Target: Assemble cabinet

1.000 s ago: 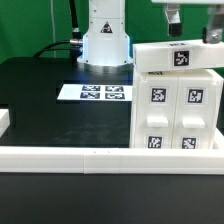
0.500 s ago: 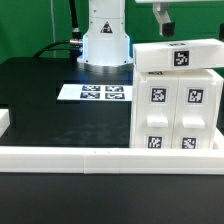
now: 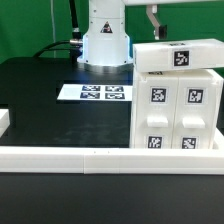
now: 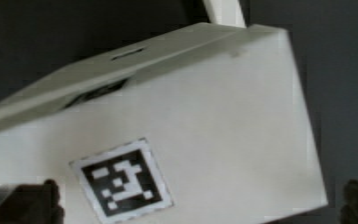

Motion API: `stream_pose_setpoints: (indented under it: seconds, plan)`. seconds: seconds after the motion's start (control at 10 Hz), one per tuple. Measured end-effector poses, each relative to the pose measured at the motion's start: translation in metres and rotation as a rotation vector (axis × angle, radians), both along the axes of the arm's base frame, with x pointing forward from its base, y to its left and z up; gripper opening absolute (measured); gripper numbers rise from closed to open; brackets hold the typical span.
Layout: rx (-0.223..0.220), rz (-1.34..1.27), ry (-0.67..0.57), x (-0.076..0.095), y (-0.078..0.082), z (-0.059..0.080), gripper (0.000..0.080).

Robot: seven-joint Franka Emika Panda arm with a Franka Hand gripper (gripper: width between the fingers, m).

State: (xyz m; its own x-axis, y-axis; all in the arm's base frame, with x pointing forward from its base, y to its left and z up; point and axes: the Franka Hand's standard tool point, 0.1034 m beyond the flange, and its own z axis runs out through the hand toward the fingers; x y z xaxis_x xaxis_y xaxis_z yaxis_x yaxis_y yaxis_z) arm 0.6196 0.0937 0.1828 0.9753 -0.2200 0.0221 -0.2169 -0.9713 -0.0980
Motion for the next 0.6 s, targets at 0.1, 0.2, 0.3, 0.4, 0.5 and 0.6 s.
stream_pose_setpoints:
  seconds: [0.1, 0.2, 0.3, 0.4, 0.5, 0.6]
  plan:
    - [-0.006, 0.123, -0.009, -0.0002, -0.0006, -0.0001, 0.0797]
    - [-0.010, 0.224, -0.017, 0.0000, -0.0008, 0.0005, 0.0797]
    - [-0.011, 0.308, -0.012, -0.0020, -0.0021, 0.0001, 0.0797]
    - [-0.013, 0.337, -0.015, -0.0019, -0.0028, -0.0001, 0.0797]
    - [-0.018, 0.426, -0.022, -0.0019, -0.0037, -0.0003, 0.0797]
    - [-0.020, 0.497, -0.029, -0.0019, -0.0046, -0.0004, 0.0797]
